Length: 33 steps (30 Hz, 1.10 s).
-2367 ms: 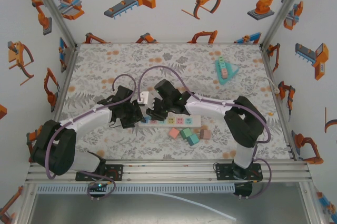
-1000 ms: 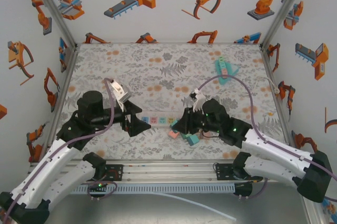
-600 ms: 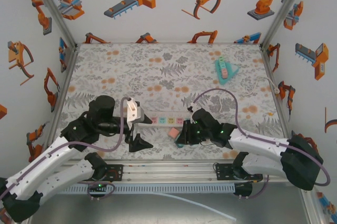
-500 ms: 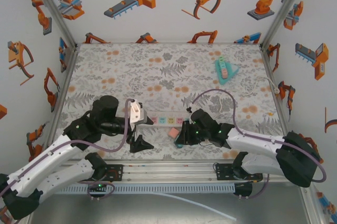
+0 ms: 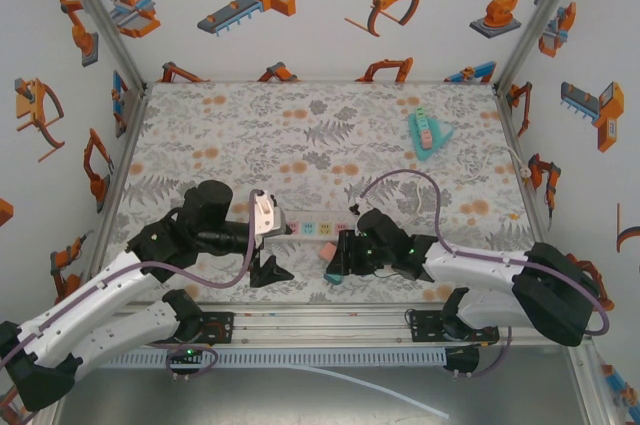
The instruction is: Pull the plug off the socket
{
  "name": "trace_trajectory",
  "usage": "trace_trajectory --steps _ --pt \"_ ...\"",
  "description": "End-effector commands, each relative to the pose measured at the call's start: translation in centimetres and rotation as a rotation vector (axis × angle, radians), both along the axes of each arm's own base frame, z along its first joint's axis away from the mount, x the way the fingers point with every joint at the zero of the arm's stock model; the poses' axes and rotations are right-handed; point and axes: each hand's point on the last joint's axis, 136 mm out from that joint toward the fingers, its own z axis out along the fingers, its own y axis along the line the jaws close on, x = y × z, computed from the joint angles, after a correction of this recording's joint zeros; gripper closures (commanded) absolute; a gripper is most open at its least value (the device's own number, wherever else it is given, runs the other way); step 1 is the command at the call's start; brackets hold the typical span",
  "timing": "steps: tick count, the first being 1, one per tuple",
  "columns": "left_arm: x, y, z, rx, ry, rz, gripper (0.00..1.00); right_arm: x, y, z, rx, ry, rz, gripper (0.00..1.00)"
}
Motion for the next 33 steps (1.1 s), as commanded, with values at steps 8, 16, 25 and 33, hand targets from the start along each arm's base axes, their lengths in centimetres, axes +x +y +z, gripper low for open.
trace_trajectory --steps 8,16,25,33 --pt "0.2 0.0 -0.3 0.012 -0.029 0.009 0.03 0.0 -2.3 2.9 -0.026 -0.103 -0.027 0.5" --pt "1.4 -0.4 0.2 -0.005 -0.069 0.045 0.03 5.1 -6.5 13.5 -0.266 -0.684 -0.003 0.42" --pt "6.7 -1.4 1.0 -0.155 -0.068 0.338 0.03 17.0 -12.5 22.3 -0.693 -1.059 -0.163 0.26" --pt "9.3 -2.4 0.0 -0.168 -0.043 0.431 0.03 29.2 -20.5 21.8 -0.576 -0.614 -0.507 0.2"
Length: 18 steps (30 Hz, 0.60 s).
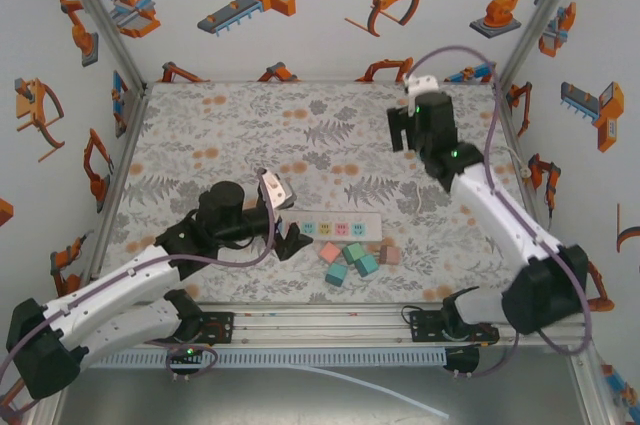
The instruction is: Pull the plug off the socket
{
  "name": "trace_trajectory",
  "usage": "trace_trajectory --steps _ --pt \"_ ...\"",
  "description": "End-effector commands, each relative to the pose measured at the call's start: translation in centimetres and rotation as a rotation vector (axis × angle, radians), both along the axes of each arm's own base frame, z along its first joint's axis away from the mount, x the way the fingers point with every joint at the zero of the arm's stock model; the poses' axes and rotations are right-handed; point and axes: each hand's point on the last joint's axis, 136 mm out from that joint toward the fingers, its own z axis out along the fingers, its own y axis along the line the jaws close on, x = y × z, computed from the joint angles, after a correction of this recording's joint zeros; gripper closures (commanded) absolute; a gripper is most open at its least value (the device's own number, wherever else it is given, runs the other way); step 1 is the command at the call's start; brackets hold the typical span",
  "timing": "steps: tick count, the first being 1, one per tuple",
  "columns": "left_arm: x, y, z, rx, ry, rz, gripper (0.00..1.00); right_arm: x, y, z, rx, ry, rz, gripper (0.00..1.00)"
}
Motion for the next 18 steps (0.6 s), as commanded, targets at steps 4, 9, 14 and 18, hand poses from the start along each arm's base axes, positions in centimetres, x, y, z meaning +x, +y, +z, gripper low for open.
trace_trajectory --steps 4,9,14,18 --pt "1.6 -0.3 1.2 -0.018 -0.068 0.053 0.03 7.1 -8.5 -3.5 0.508 0.243 -0.342 0.2" --pt "1.7 0.2 1.4 0.002 -0.068 0.069 0.03 11.0 -14.8 -9.7 0.805 0.302 -0.561 0.25" --pt "1.5 1.4 1.4 -0.007 -0.046 0.115 0.03 13.2 -16.2 -15.1 0.804 0.379 -0.585 0.27" --pt "2.3 2.5 1.7 -0.048 -0.017 0.213 0.03 13.7 -15.5 -17.8 0.82 0.415 -0.553 0.37"
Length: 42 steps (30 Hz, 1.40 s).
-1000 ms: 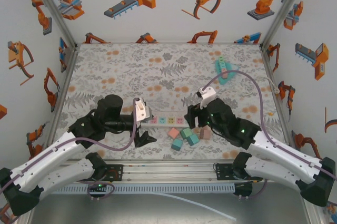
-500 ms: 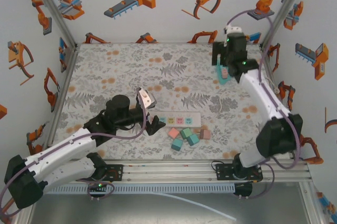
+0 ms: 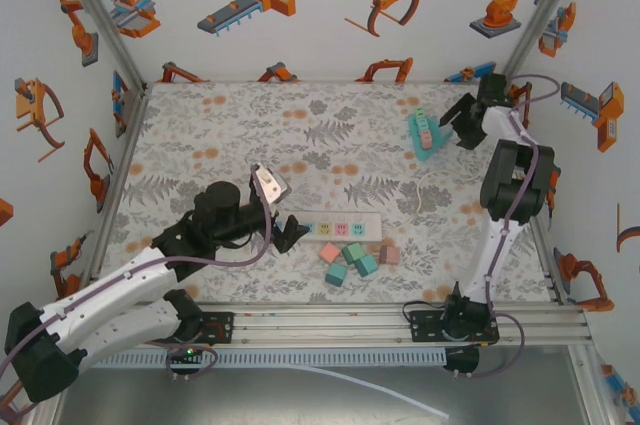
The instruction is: Pull the plug off the socket
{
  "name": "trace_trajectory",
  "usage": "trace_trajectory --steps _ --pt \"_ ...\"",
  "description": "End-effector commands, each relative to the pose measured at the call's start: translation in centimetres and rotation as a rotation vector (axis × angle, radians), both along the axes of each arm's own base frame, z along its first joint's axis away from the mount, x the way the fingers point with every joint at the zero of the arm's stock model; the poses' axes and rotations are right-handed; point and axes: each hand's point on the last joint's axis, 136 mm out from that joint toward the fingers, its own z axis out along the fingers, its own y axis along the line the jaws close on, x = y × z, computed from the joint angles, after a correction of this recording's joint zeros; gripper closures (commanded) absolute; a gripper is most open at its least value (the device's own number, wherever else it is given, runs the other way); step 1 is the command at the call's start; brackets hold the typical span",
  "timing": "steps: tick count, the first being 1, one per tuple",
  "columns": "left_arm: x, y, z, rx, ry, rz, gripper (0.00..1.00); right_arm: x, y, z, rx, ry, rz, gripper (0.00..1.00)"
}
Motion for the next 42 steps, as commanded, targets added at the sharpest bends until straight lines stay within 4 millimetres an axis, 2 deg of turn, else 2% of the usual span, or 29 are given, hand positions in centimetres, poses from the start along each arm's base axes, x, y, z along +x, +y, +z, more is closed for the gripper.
trace_trajectory --steps 1,5,8,13,14,21,25,30,34,36,39,42 --pt "1.1 1.2 0.9 -0.066 0.038 0.121 0.03 1.5 1.3 2.1 0.047 -0.076 0.032 0.39" --pt "1.7 1.6 2.1 -0.153 0.084 0.185 0.03 1.8 1.1 0.3 -0.011 -0.051 0.097 0.44" --pt "2.4 2.3 2.0 -0.14 0.134 0.253 0.03 1.8 2.3 -0.9 -0.023 -0.038 0.175 0.47" --pt "3.6 4.8 1.0 -0.083 0.229 0.443 0.03 1.9 6.5 -2.3 0.005 -0.065 0.339 0.51" --pt "3.6 4.9 1.2 -0.094 0.234 0.454 0.03 2.0 7.5 -2.5 0.003 -0.062 0.36 0.55" --pt "3.6 6.3 1.1 -0.146 0.225 0.511 0.03 2.0 19.1 -1.5 -0.091 -0.141 0.726 0.55" --pt "3.8 7.7 1.0 -0.061 0.183 0.556 0.03 0.6 24.1 -1.7 -0.118 -0.156 0.871 0.55" --pt "4.8 11.0 1.3 -0.052 0.173 0.696 0.03 -2.8 30.6 -0.9 -0.088 -0.191 1.035 0.55" --pt "5.8 13.4 0.4 -0.109 0.302 0.766 0.03 -6.5 35.8 0.5 -0.027 -0.255 1.146 0.55" --pt "6.9 14.4 -0.3 -0.152 0.378 0.793 0.0 -8.3 38.4 0.9 -0.02 -0.272 1.185 0.55" --pt "9.4 15.0 -1.5 -0.218 0.496 0.802 0.04 -10.0 41.4 1.5 -0.018 -0.294 1.186 0.55" --pt "12.0 14.2 -1.6 -0.263 0.6 0.75 0.05 -11.9 44.7 2.8 0.0 -0.357 1.236 0.54"
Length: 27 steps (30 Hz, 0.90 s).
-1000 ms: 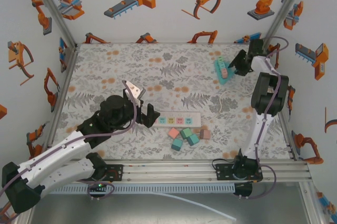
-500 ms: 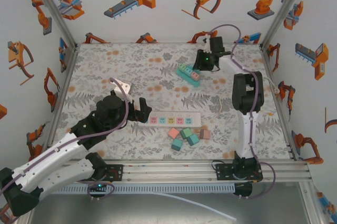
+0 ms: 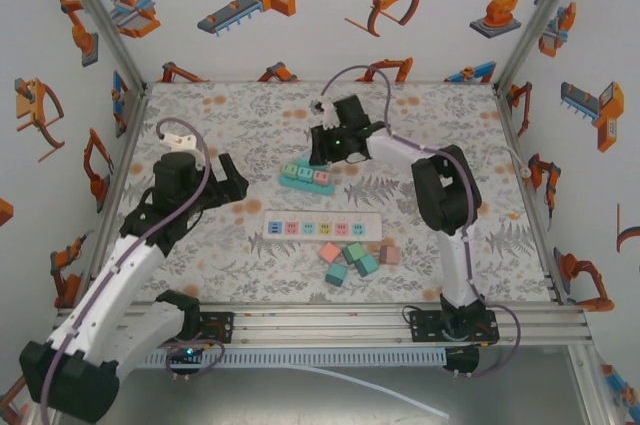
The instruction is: Pull the plug off the socket
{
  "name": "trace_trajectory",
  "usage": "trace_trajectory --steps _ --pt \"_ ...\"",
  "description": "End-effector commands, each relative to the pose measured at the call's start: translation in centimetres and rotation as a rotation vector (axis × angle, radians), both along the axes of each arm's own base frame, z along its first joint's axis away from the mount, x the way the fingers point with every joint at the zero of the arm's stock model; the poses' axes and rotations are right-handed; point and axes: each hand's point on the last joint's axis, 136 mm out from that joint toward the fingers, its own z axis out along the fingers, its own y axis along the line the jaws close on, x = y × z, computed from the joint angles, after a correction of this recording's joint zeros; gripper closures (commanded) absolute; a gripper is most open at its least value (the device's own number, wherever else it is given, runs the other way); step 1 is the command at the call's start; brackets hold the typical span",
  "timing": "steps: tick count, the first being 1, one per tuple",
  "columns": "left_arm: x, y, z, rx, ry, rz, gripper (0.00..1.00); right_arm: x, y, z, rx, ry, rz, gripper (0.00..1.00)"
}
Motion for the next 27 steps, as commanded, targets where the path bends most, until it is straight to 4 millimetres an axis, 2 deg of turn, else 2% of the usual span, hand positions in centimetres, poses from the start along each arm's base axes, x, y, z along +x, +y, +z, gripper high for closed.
trace_trajectory --steps 1,4,7,12,15,18,21,24,27 --pt "2.2 -3.2 1.1 -0.181 0.063 -0.128 0.05 -2.2 3.5 2.4 0.058 -0.046 0.05 0.54" --pt "5.2 -3.9 0.4 -0.174 0.12 -0.159 0.06 -2.3 4.7 4.2 0.106 -0.062 0.043 0.54" --pt "8.2 -4.5 -0.6 -0.176 0.165 -0.19 0.08 -2.0 4.7 7.7 0.152 -0.114 0.025 0.52" --pt "11.5 -6.8 -1.4 -0.134 0.144 -0.338 0.18 -1.5 1.3 13.8 0.14 -0.281 -0.024 0.44" --pt "12.3 -7.9 -1.8 -0.139 0.142 -0.412 0.25 -2.6 -0.5 15.6 0.086 -0.394 0.008 0.4" --pt "11.8 -8.6 -2.5 -0.146 0.16 -0.474 0.27 -5.3 -1.1 16.7 0.069 -0.509 0.131 0.38" --pt "11.6 -8.4 -4.4 -0.091 0.18 -0.497 0.27 -9.2 -1.2 16.9 0.092 -0.678 0.313 0.38" --pt "11.5 -8.6 -6.7 -0.079 0.229 -0.525 0.28 -12.5 -1.4 16.1 0.112 -0.842 0.461 0.35" --pt "11.0 -9.4 -8.7 -0.08 0.309 -0.55 0.28 -14.4 -1.3 15.0 0.107 -0.924 0.571 0.35"
